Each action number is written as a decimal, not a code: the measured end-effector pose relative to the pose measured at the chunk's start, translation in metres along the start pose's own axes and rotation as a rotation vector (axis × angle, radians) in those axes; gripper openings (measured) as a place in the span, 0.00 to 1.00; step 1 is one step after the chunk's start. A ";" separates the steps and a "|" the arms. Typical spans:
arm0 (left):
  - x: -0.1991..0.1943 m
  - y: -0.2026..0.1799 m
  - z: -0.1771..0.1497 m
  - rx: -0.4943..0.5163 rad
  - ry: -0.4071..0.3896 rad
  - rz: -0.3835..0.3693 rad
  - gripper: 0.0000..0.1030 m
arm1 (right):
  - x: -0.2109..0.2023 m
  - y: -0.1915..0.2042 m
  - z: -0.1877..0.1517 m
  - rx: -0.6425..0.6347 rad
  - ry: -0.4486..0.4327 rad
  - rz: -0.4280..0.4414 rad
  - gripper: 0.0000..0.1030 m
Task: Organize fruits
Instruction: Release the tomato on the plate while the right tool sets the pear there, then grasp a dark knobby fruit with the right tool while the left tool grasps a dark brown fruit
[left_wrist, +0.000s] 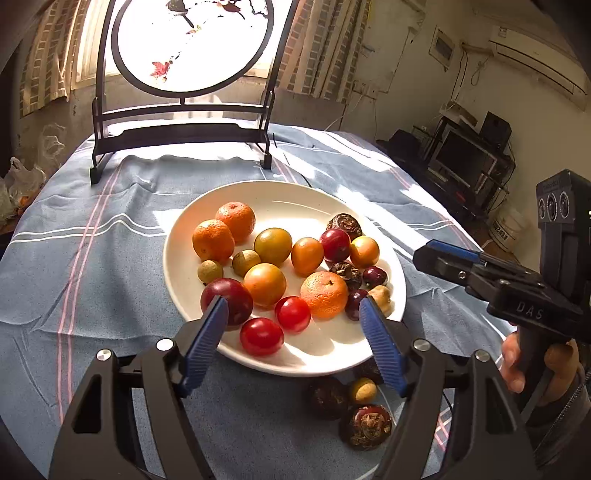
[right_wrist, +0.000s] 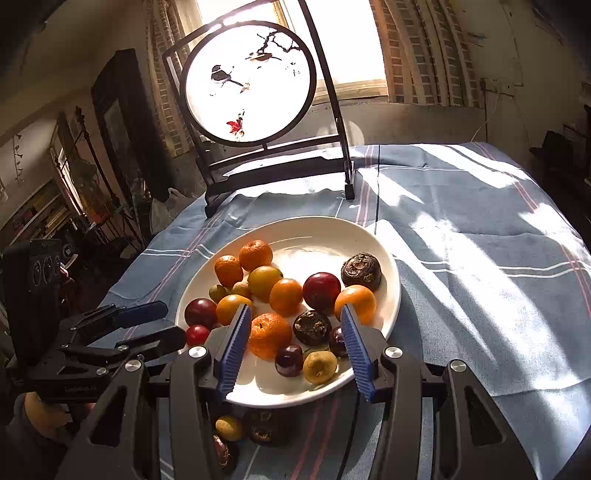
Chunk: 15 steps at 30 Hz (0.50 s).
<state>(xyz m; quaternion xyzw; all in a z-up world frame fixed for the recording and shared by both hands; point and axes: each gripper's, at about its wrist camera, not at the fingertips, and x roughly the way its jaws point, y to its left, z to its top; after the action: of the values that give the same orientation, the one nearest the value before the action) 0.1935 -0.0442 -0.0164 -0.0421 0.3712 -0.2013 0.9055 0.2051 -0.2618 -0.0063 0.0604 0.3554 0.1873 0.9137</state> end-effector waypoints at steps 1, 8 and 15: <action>-0.007 -0.002 -0.005 0.009 -0.002 -0.001 0.70 | -0.005 0.004 -0.007 -0.011 0.010 0.007 0.49; -0.039 -0.013 -0.060 0.093 0.037 0.027 0.70 | -0.011 0.039 -0.079 -0.098 0.176 0.100 0.53; -0.041 -0.006 -0.096 0.085 0.099 0.067 0.70 | 0.017 0.077 -0.096 -0.214 0.262 0.045 0.53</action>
<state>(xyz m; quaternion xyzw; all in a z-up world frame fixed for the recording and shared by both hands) 0.0987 -0.0265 -0.0575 0.0190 0.4077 -0.1882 0.8933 0.1292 -0.1859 -0.0694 -0.0544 0.4479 0.2510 0.8564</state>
